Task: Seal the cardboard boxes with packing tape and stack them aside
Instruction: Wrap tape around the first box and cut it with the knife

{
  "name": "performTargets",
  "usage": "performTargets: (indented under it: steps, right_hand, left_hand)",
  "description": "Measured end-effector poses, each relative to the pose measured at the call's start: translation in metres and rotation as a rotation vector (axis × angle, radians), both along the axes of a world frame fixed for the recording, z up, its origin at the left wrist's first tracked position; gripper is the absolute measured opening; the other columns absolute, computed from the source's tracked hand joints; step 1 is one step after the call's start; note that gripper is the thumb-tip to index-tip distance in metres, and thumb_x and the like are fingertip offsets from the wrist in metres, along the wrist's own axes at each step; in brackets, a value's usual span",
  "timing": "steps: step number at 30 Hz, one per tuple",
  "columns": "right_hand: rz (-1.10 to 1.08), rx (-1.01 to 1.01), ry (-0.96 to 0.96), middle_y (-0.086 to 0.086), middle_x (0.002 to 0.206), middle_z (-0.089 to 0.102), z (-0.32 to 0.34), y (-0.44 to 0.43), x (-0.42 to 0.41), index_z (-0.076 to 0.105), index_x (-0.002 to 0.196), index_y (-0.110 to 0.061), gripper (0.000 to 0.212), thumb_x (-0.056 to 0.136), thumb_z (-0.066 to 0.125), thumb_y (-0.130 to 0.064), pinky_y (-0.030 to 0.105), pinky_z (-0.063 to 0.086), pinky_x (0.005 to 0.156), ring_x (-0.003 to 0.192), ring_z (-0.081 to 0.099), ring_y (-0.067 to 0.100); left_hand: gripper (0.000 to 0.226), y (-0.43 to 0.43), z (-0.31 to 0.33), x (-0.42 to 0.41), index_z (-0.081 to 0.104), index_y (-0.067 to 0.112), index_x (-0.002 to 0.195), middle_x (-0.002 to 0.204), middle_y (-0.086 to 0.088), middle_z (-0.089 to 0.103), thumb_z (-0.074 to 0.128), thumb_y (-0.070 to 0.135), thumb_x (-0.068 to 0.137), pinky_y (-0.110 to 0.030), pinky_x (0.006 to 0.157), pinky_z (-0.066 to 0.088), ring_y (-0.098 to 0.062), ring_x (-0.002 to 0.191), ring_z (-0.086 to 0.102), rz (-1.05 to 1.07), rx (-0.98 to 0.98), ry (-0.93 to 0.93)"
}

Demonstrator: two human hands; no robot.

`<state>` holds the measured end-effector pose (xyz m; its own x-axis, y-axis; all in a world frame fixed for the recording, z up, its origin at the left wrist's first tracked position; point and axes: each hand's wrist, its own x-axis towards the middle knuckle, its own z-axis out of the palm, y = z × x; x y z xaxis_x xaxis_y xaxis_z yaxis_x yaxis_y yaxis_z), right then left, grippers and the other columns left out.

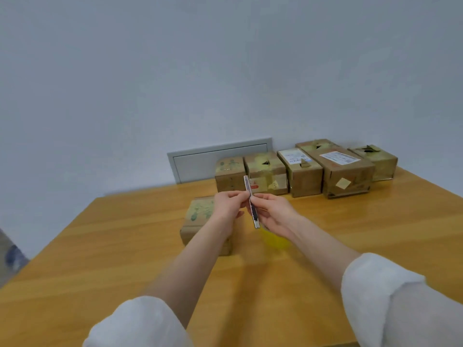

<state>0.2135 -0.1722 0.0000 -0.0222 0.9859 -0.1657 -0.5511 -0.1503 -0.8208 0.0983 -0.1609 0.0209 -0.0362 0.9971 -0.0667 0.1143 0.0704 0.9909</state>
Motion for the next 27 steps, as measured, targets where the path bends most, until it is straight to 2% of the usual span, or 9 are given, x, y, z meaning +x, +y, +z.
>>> performTargets:
  steps: [2, 4, 7, 9, 11, 14, 20, 24, 27]
  right_hand:
    - [0.111, 0.014, -0.022, 0.011, 0.084, 0.072, -0.002, 0.000, -0.004, 0.061, 0.099, -0.006, 0.009, 0.090, 0.060, -0.002, 0.027, 0.056, 0.062, 0.075, 0.070, 0.020]
    - [0.247, 0.045, -0.117, 0.009, 0.095, 0.074, -0.005, 0.000, -0.004, 0.063, 0.109, -0.008, 0.018, 0.090, 0.061, -0.007, 0.030, 0.058, 0.070, 0.085, 0.072, 0.021]
    - [0.325, 0.081, -0.194, 0.013, 0.105, 0.072, -0.009, 0.002, -0.005, 0.064, 0.115, -0.006, 0.025, 0.091, 0.058, -0.002, 0.033, 0.057, 0.080, 0.092, 0.070, 0.023]
    - [0.306, 0.092, -0.203, 0.014, 0.101, 0.073, -0.009, 0.004, -0.007, 0.065, 0.112, -0.004, 0.023, 0.091, 0.056, 0.001, 0.032, 0.058, 0.077, 0.087, 0.071, 0.022]
    - [0.293, 0.100, -0.194, 0.014, 0.096, 0.073, -0.009, 0.005, -0.008, 0.066, 0.109, -0.004, 0.021, 0.092, 0.055, 0.002, 0.030, 0.057, 0.073, 0.083, 0.071, 0.020]
    - [0.284, 0.116, -0.175, 0.011, 0.090, 0.073, -0.013, 0.006, -0.007, 0.066, 0.109, -0.004, 0.021, 0.094, 0.052, 0.002, 0.028, 0.056, 0.069, 0.079, 0.071, 0.019]
    - [0.268, 0.122, -0.170, 0.005, 0.077, 0.071, -0.019, 0.005, -0.004, 0.066, 0.108, -0.008, 0.021, 0.097, 0.049, -0.002, 0.029, 0.056, 0.069, 0.072, 0.069, 0.015]
    - [0.268, 0.114, -0.142, 0.005, 0.070, 0.067, -0.017, 0.002, -0.004, 0.067, 0.105, -0.007, 0.021, 0.099, 0.047, -0.005, 0.028, 0.055, 0.062, 0.062, 0.064, 0.014]
    - [0.271, 0.112, -0.187, 0.003, 0.066, 0.063, -0.017, -0.001, -0.003, 0.064, 0.109, -0.008, 0.021, 0.101, 0.045, -0.013, 0.026, 0.053, 0.056, 0.057, 0.060, 0.012]
  left_hand:
    - [0.009, -0.001, 0.001, -0.010, 0.071, 0.014, 0.090, 0.081, 0.001, 0.070, 0.062, 0.018, 0.091, -0.024, 0.066, 0.048, -0.009, 0.075, 0.062, 0.045, 0.002, -0.031]
    - [0.013, 0.000, 0.003, -0.018, 0.071, 0.014, 0.097, 0.086, -0.001, 0.071, 0.061, 0.022, 0.092, -0.022, 0.062, 0.046, -0.010, 0.077, 0.062, 0.085, -0.013, -0.063]
    - [0.012, 0.003, 0.005, -0.024, 0.070, 0.018, 0.096, 0.090, 0.000, 0.072, 0.062, 0.026, 0.092, -0.022, 0.056, 0.046, -0.012, 0.077, 0.063, 0.098, -0.005, -0.021]
    - [0.010, 0.005, 0.006, -0.022, 0.069, 0.017, 0.095, 0.091, -0.003, 0.072, 0.062, 0.024, 0.092, -0.031, 0.067, 0.056, -0.017, 0.084, 0.066, 0.081, 0.036, -0.008]
    - [0.010, 0.005, 0.006, -0.020, 0.069, 0.015, 0.095, 0.090, -0.005, 0.071, 0.061, 0.021, 0.093, -0.035, 0.077, 0.056, -0.019, 0.085, 0.065, 0.071, 0.059, -0.007]
    - [0.008, 0.008, 0.004, -0.019, 0.069, 0.015, 0.091, 0.087, -0.004, 0.070, 0.061, 0.019, 0.093, -0.033, 0.077, 0.055, -0.017, 0.083, 0.065, 0.056, 0.078, -0.013]
    - [0.012, 0.008, -0.002, -0.015, 0.069, 0.013, 0.095, 0.082, -0.003, 0.067, 0.059, 0.020, 0.094, -0.024, 0.067, 0.051, -0.013, 0.075, 0.061, 0.007, 0.072, -0.046]
    - [0.010, 0.008, -0.003, -0.014, 0.068, 0.014, 0.093, 0.081, -0.001, 0.070, 0.059, 0.018, 0.094, -0.024, 0.068, 0.052, -0.011, 0.071, 0.062, 0.014, 0.093, -0.034]
    - [0.010, 0.009, -0.002, -0.014, 0.066, 0.014, 0.092, 0.081, 0.003, 0.075, 0.057, 0.016, 0.095, -0.023, 0.068, 0.053, -0.012, 0.076, 0.067, -0.002, 0.097, -0.063]
